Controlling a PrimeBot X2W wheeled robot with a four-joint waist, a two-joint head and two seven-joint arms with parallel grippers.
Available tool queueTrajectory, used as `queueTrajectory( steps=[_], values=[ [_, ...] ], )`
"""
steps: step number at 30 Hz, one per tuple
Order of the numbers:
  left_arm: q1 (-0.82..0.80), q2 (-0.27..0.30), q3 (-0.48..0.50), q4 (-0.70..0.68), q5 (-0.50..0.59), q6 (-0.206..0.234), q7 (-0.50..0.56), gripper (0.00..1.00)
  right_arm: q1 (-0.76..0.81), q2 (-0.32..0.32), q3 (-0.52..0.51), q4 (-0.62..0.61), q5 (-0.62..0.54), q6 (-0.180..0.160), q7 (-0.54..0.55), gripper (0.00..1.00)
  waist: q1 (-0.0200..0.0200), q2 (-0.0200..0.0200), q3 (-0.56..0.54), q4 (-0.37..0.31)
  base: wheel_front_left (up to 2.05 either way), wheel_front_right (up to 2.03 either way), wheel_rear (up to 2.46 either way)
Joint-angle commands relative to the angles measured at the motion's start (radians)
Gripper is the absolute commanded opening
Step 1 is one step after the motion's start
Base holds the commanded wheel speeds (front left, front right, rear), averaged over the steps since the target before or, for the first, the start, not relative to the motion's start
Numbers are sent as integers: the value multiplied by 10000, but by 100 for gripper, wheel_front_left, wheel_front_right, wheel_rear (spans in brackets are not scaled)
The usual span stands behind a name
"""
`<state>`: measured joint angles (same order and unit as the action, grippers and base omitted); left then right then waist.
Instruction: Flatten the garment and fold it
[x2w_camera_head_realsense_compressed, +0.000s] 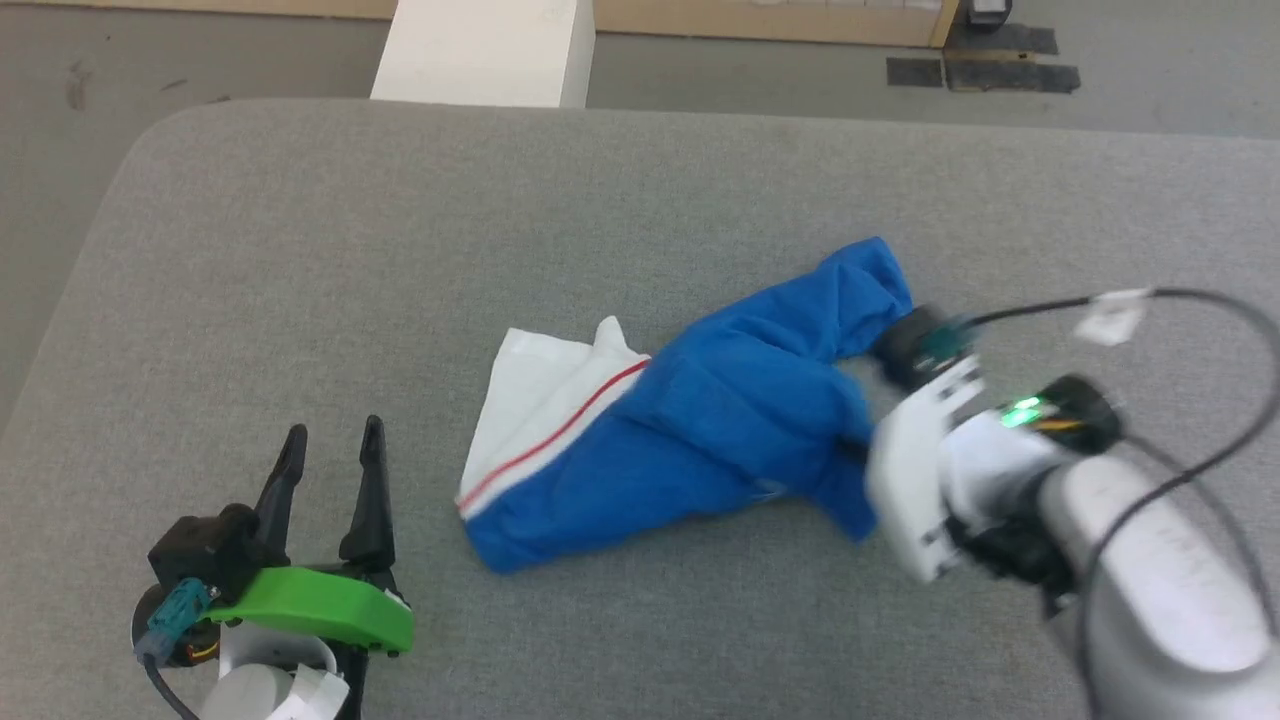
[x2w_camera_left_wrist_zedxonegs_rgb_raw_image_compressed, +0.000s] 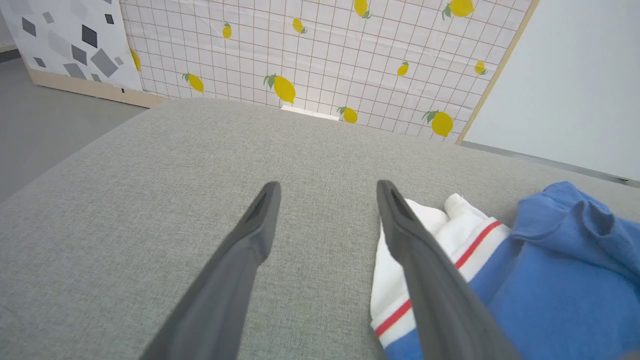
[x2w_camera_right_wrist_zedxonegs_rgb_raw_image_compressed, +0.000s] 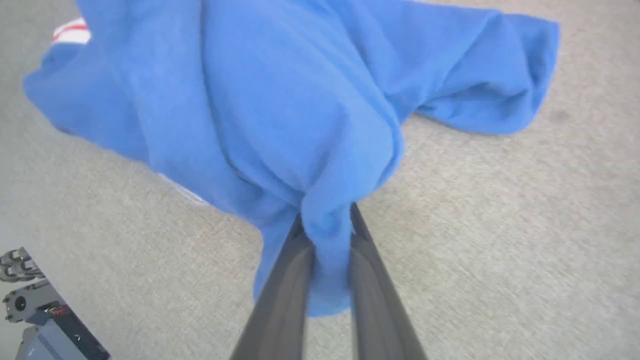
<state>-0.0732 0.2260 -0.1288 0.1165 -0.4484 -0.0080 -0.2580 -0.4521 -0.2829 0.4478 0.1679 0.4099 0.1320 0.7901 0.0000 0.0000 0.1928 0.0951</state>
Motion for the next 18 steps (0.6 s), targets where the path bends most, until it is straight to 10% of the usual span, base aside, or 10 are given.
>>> queueTrajectory(
  steps=[1, 18],
  values=[
    [-65, -38, 13, 42, 150, -72, -37, 100, 4, -193, -458, -60, -12, -13, -79, 0, 0, 0, -129, -77, 0, 0, 0],
    [-143, -312, -138, 180, 267, -423, -37, 100, 238, -238, -5245, 2179, -2416, -13, 148, 0, 0, 0, 75, 157, 0, 0, 0]
  ],
)
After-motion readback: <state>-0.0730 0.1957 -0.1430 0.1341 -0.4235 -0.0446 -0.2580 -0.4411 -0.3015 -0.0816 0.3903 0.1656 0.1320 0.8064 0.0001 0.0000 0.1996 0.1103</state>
